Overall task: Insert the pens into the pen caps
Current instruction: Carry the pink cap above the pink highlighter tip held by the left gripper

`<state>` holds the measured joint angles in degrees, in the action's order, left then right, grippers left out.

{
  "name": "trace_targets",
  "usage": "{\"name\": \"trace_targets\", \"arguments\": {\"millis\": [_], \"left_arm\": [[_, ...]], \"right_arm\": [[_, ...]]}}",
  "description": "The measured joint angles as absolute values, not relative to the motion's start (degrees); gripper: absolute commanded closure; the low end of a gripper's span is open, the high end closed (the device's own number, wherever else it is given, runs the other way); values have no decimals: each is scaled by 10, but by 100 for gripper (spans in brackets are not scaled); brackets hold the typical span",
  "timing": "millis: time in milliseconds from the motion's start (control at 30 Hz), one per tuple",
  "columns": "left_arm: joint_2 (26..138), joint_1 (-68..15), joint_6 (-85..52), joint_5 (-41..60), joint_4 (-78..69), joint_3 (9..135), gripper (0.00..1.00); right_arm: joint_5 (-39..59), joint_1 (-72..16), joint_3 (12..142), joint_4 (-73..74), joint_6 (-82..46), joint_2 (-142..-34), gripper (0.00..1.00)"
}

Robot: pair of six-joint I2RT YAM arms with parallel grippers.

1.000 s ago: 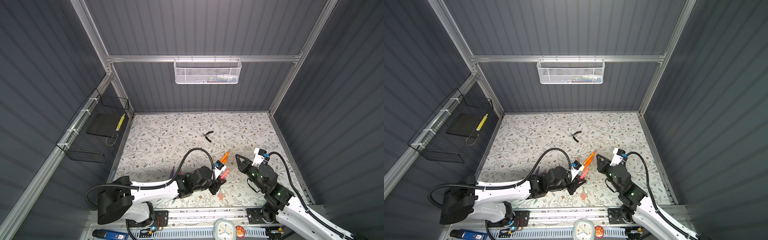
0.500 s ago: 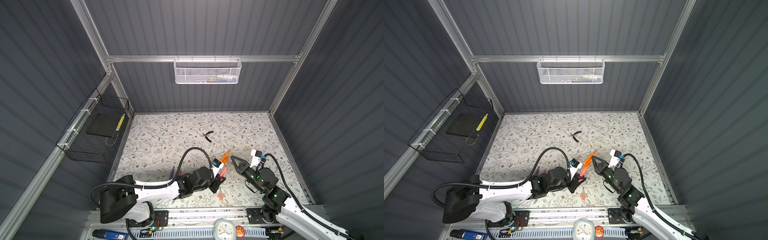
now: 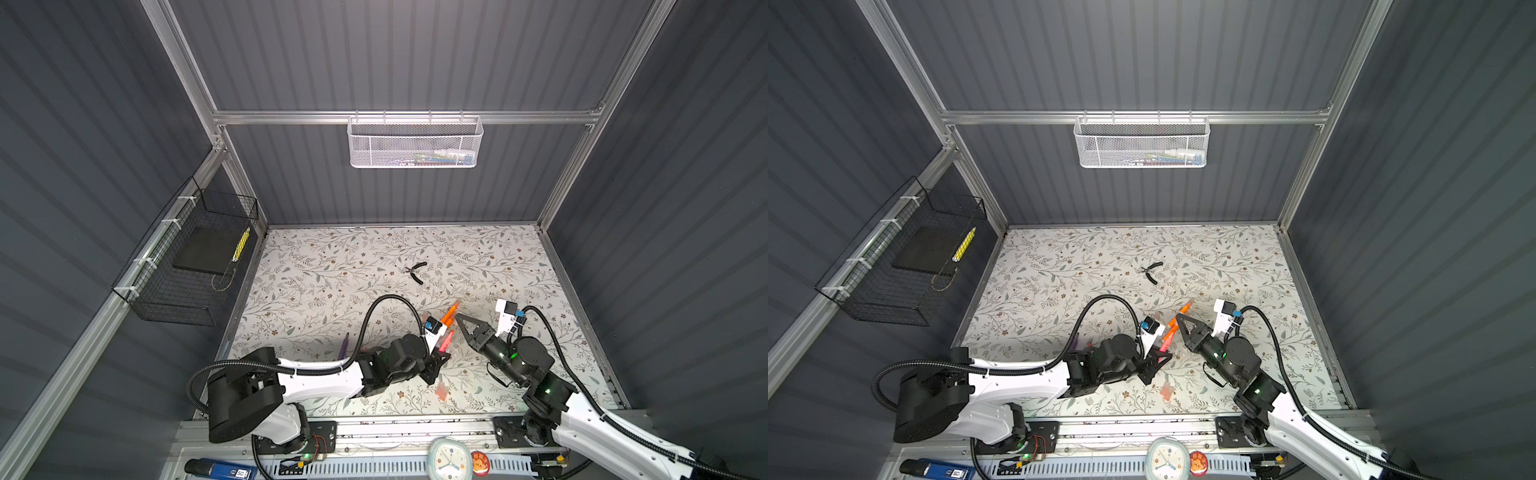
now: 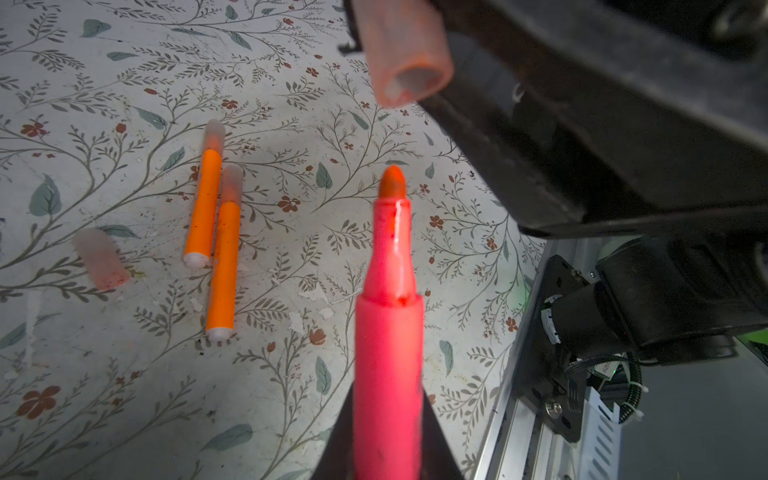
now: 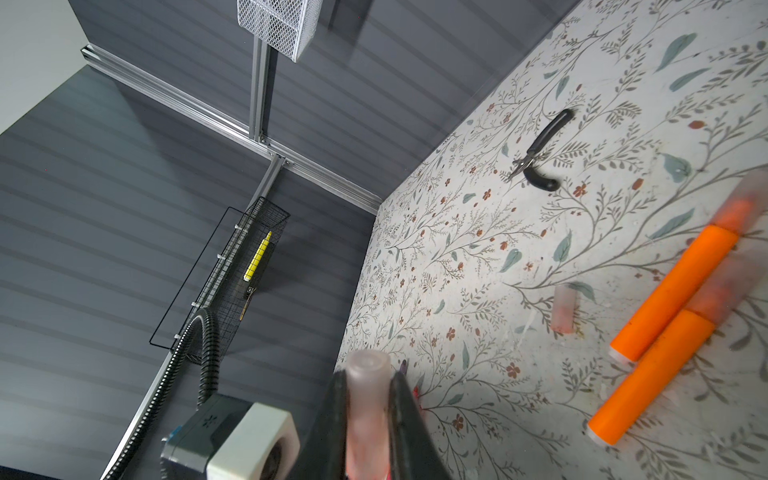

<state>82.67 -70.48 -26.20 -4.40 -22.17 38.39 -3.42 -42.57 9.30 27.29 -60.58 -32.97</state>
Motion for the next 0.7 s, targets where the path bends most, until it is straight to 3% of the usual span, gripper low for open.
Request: {"name": "trace_targets", "arguments": {"millis": [700], "left_arm": [[819, -705, -271, -65, -223, 385, 100]], "right_arm": [[-63, -466, 93, 300, -600, -361, 100]]}}
